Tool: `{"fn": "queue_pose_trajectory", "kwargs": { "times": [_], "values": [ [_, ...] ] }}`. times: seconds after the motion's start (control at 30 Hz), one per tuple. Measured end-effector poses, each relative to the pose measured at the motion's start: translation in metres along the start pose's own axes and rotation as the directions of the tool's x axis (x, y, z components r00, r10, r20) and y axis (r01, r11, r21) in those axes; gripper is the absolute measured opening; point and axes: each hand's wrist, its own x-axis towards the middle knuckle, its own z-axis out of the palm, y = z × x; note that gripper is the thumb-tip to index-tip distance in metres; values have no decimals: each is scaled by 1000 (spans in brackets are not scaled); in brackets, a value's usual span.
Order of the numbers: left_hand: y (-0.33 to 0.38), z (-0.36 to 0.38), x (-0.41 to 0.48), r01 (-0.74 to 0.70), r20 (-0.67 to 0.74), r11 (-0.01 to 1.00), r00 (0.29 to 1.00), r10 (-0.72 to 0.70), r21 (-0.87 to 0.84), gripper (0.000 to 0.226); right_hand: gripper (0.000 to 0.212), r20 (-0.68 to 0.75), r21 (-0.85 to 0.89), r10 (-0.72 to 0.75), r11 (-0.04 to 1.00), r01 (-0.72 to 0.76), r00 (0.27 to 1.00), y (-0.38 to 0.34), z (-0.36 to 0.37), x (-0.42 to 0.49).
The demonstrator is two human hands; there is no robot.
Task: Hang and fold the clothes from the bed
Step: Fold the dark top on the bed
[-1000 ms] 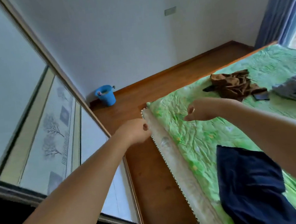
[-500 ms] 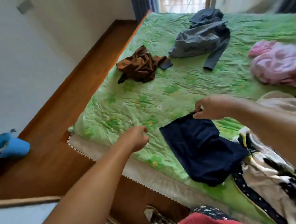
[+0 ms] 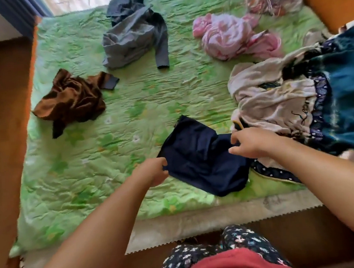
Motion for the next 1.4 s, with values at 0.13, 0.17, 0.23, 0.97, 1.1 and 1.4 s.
{"fn": "queue_pose_trajectory", "kwargs": {
  "times": [0.13, 0.17, 0.23, 0.97, 1.1, 1.4],
  "values": [
    [-33, 6, 30, -18, 45, 1000, 999, 18, 13, 39, 41, 3, 15, 23, 1000, -23, 1000, -19, 25, 25],
    [-39, 10, 38, -10, 48, 1000, 999, 10, 8, 40, 40, 14, 21, 21, 1000, -21, 1000, -23, 33, 34],
    [-48, 21, 56, 21, 72, 1000, 997, -20, -7, 43, 38, 52, 36, 2, 999, -4, 999, -29, 48, 59],
    [-93, 159, 287, 344, 14, 893, 935, -355, -290, 37, 66, -63, -424, -157, 898, 116, 986, -75, 87, 437],
    [-92, 159, 266, 267, 48, 900, 962, -268, -344, 12, 40, -41, -487, -235, 853, 186, 971, -71, 81, 410],
    [-89, 82, 163, 106, -82, 906, 985, -153, -411, 12, 47, -98, -208, -334, 928, 309, 938, -30, 28, 267]
  ]
}}
